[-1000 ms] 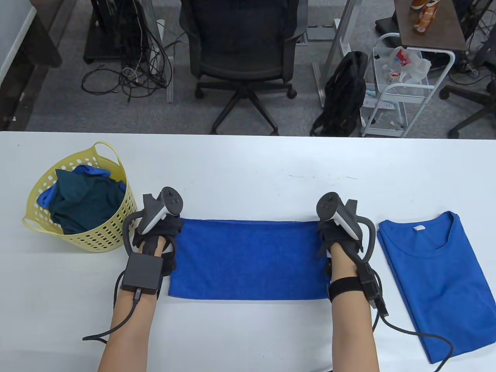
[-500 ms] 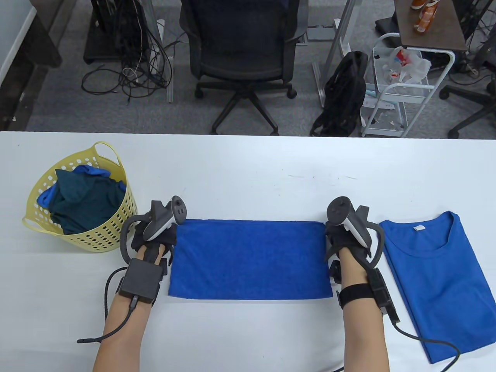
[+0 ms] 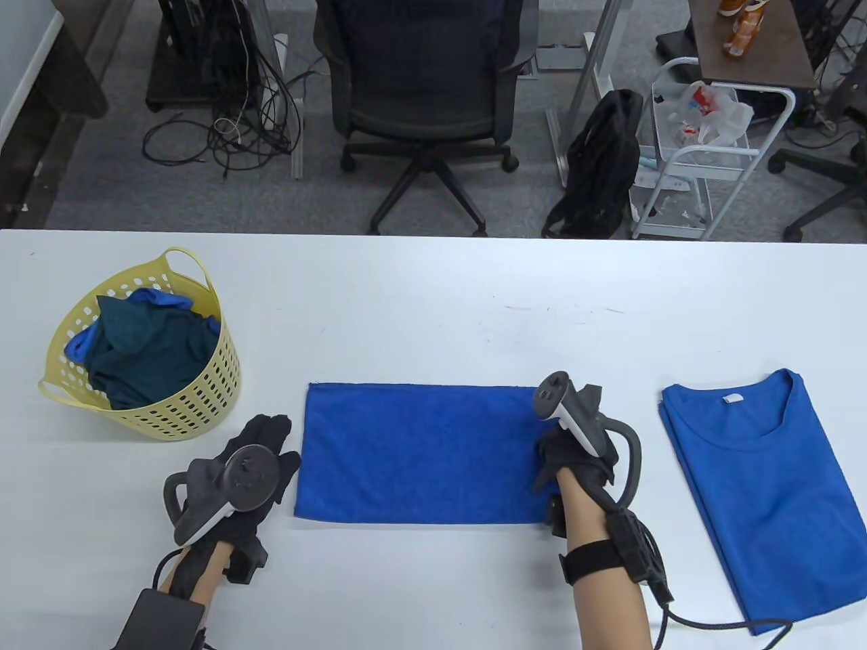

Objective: Fold and stack clothes and towels from laundry basket

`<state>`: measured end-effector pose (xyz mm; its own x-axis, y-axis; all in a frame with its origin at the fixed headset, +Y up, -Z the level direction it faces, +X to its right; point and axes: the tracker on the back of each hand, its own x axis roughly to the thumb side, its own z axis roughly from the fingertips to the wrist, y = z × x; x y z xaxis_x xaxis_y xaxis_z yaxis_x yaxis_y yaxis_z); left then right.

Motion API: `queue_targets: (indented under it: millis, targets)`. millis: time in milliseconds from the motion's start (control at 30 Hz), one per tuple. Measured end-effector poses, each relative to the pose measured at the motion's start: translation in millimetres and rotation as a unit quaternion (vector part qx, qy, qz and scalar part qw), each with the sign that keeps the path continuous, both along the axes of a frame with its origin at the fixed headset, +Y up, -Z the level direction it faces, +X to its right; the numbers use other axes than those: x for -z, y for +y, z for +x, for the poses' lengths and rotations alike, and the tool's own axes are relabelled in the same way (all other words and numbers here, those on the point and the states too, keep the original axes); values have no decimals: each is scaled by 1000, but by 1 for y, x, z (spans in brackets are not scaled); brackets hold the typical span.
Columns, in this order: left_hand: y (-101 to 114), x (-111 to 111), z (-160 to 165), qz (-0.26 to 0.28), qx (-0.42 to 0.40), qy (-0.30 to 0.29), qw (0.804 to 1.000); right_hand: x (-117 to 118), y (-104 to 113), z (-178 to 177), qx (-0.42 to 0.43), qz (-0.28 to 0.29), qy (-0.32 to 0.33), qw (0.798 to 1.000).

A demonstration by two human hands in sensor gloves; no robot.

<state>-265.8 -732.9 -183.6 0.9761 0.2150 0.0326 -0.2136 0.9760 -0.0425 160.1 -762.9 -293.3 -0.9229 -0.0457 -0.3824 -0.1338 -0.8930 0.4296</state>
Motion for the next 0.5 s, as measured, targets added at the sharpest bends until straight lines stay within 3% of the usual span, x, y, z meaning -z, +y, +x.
queue_targets:
  millis: [233,400,500]
  targets:
    - [-23,-6,-29,7,-51,28,998,7,-9,-22,-54,-15,-61,997]
    - [-27,-6,-26,5,-41,18,999,6,-11,-25,-53,-23,-74,996]
    - [-28,-5,-25,0,-46,12,999,2,-11,-27,-62,9,-63,996]
